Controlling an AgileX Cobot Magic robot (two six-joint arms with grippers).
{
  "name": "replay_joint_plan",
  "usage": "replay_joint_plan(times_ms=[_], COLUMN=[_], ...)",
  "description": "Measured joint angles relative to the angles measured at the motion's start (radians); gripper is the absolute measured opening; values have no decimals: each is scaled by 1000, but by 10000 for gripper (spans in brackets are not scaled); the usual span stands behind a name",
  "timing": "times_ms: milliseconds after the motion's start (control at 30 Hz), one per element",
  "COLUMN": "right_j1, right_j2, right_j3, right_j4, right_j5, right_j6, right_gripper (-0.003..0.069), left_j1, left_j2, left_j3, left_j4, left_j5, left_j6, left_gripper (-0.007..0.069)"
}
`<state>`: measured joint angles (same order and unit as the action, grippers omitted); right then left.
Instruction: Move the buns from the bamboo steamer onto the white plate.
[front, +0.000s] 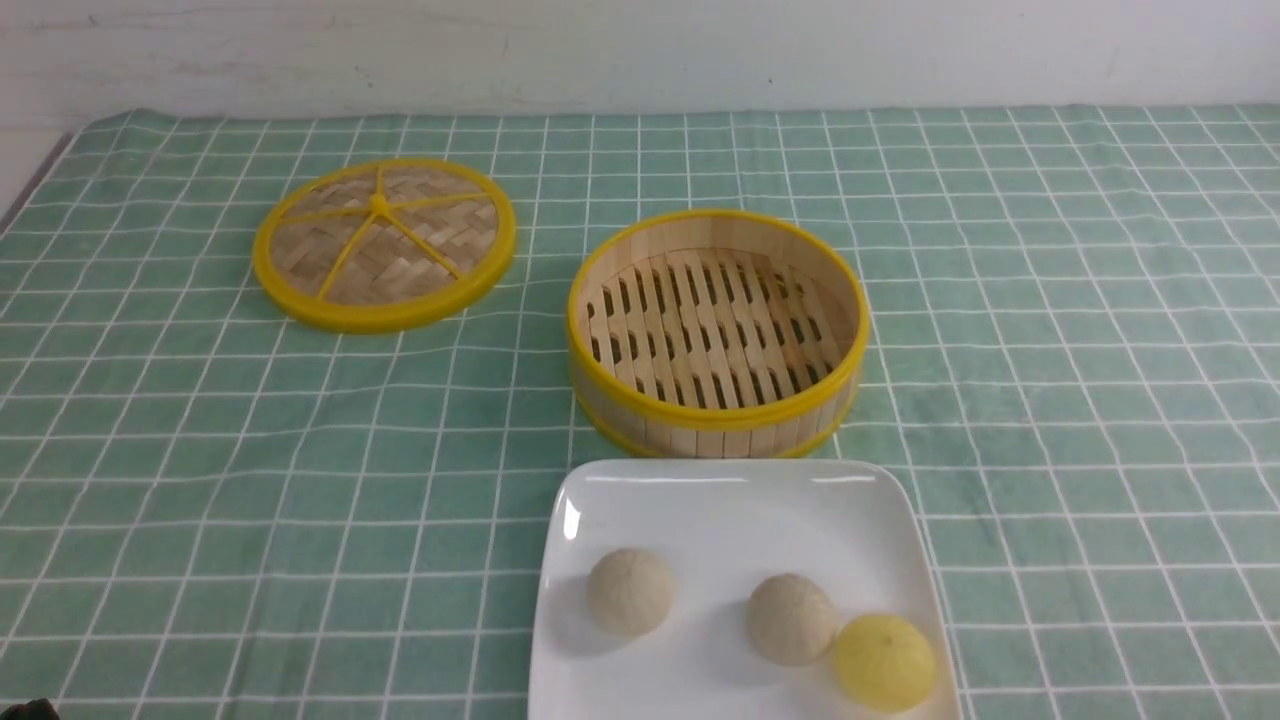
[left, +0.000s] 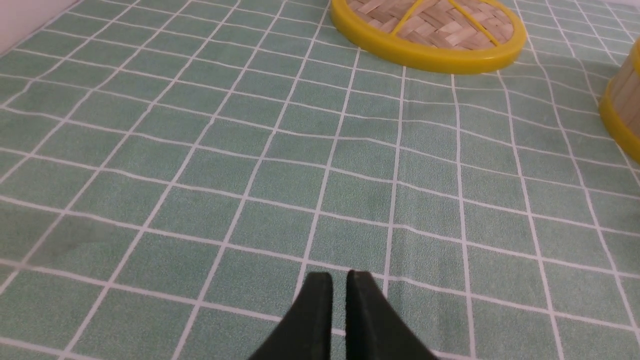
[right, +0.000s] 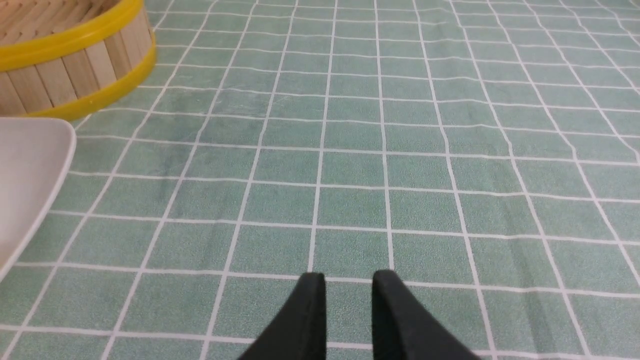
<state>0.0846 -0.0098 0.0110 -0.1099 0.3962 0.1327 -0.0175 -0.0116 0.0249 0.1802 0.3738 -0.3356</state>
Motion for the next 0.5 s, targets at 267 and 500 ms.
replay_joint_plan(times_ms=[267, 500], right_j1=[0, 0], right_j2=[0, 0], right_j3=[0, 0], right_j4=[0, 0], right_j5=[0, 0], right_j6=[0, 0], right_gripper=[176, 186], left_j1=[0, 0], left_j2=[0, 0], left_j3=[0, 0], left_j4=[0, 0], left_j5=[0, 0], left_j6=[0, 0], left_gripper=[78, 86])
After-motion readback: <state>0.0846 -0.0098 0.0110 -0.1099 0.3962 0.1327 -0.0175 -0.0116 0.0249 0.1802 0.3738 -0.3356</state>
